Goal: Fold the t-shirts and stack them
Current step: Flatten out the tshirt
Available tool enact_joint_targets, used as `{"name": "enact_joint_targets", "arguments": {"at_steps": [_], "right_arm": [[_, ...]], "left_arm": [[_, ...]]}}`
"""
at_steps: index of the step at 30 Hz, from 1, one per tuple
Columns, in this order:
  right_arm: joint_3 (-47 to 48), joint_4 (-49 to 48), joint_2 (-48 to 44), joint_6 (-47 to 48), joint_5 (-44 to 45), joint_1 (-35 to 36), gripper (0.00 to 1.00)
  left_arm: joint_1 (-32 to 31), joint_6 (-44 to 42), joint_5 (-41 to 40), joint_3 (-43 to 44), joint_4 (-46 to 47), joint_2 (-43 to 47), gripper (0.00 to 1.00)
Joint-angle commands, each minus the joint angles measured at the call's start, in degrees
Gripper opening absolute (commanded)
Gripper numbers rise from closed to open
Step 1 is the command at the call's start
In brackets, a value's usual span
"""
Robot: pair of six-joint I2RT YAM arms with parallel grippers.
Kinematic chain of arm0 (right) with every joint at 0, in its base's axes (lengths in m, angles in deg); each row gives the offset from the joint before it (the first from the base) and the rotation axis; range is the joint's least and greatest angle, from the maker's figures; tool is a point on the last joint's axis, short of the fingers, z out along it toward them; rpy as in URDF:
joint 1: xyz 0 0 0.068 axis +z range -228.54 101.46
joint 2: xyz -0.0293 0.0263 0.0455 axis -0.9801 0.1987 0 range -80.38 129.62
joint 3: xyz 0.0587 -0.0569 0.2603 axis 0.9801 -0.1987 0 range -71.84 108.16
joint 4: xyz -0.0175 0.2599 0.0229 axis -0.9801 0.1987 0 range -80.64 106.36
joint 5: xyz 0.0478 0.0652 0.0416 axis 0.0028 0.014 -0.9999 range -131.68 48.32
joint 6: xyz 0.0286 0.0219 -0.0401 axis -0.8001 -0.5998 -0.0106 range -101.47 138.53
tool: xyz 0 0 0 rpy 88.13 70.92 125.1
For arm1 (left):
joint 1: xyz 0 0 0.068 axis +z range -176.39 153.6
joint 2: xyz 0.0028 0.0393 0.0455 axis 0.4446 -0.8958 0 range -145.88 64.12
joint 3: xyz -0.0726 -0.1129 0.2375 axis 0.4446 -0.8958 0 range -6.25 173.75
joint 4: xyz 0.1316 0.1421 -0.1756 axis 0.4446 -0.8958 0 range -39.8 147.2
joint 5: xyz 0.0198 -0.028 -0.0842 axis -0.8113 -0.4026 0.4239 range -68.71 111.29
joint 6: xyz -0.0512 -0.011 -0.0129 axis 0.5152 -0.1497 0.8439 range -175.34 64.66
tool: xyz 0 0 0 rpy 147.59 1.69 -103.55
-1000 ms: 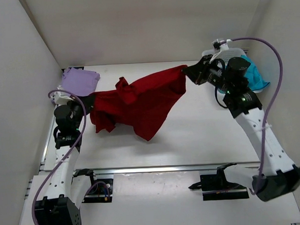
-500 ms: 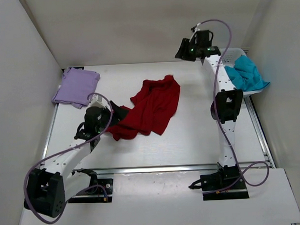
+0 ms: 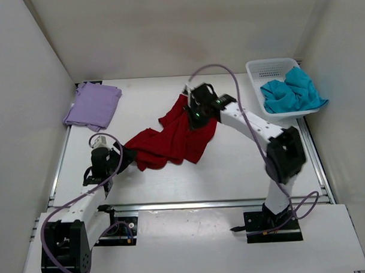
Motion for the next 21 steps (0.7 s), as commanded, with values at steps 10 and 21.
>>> {"name": "enact_joint_targets", "arguments": {"at_steps": [10, 21], "right_arm": [[-64.6, -40.1, -37.9, -21.1, -8.7, -4.5, 0.49], [-72.9, -54.7, -31.2, -31.4, -4.4, -0.4, 0.47]], "left_arm": [[-2.9, 3.7, -1.3, 6.3, 11.6, -15.0, 0.55], [-5.8, 4.1, -3.5, 10.3, 13.1, -20.3, 0.14]]}}
